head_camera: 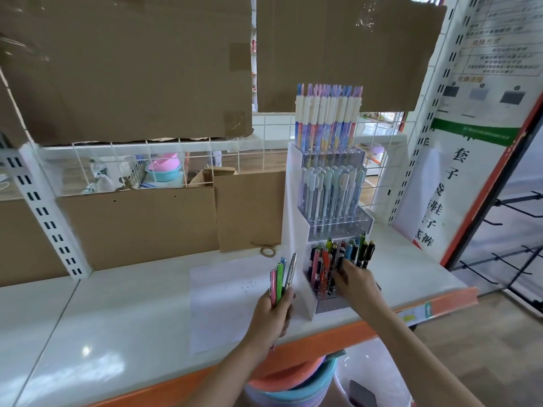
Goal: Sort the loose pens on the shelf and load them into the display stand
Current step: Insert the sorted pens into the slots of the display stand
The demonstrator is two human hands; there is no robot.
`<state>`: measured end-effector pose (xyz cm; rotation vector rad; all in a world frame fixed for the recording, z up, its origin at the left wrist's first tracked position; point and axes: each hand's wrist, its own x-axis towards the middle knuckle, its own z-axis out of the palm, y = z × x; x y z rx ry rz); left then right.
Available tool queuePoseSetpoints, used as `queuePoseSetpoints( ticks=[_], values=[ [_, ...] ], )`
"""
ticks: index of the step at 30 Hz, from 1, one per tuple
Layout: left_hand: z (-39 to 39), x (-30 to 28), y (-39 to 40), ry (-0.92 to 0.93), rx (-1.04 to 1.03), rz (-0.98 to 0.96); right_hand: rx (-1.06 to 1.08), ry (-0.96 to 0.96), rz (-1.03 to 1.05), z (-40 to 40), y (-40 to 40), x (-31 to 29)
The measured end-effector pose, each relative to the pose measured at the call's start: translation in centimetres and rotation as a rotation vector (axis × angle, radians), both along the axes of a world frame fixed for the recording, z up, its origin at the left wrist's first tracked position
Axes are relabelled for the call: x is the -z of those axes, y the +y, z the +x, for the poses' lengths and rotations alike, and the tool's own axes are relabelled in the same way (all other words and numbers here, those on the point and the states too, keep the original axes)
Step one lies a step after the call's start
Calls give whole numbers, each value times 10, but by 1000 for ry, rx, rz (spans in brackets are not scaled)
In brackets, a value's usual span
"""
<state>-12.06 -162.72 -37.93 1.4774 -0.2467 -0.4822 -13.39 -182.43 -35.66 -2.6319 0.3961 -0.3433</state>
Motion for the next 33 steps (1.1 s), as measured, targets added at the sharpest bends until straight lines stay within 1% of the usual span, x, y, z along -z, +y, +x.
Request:
queuePoseSetpoints(
  ticks=[6,9,11,12,14,15,16,19,21,24,27,30,33],
  values=[
    [-2,-3,1,-33,34,-27,23,43,23,9,5,8],
    [-4,-1,-1,-43,52,-39,85,13,74,-3,5,10],
    [-5,1,-2,-53,82,-49,112,-37,200,-18,10,9],
    [-6,2,-4,-62,105,-48,88,-46,317,-26,15,7],
    [-7,1,-9,-93,160,-5,-26,-8,602,-41,29,1],
    [-9,1,-12,-116,194,38,-72,18,692,-46,35,0],
    [-11,1,-15,-133,225,79,-95,33,699,-49,37,0],
    [-13,1,-22,-113,241,127,-28,-15,625,-50,30,-8],
    [-11,0,-22,-66,177,139,53,-123,592,-48,18,-21],
    [-2,1,-18,-75,64,202,122,-250,365,-39,-1,-36],
    [5,3,-15,-110,6,213,88,-212,205,-25,-11,-35],
    [6,4,-12,-180,-1,201,38,-98,132,-13,-10,-19],
    [8,7,-8,-207,32,190,33,-40,94,-6,-9,0]
  ],
)
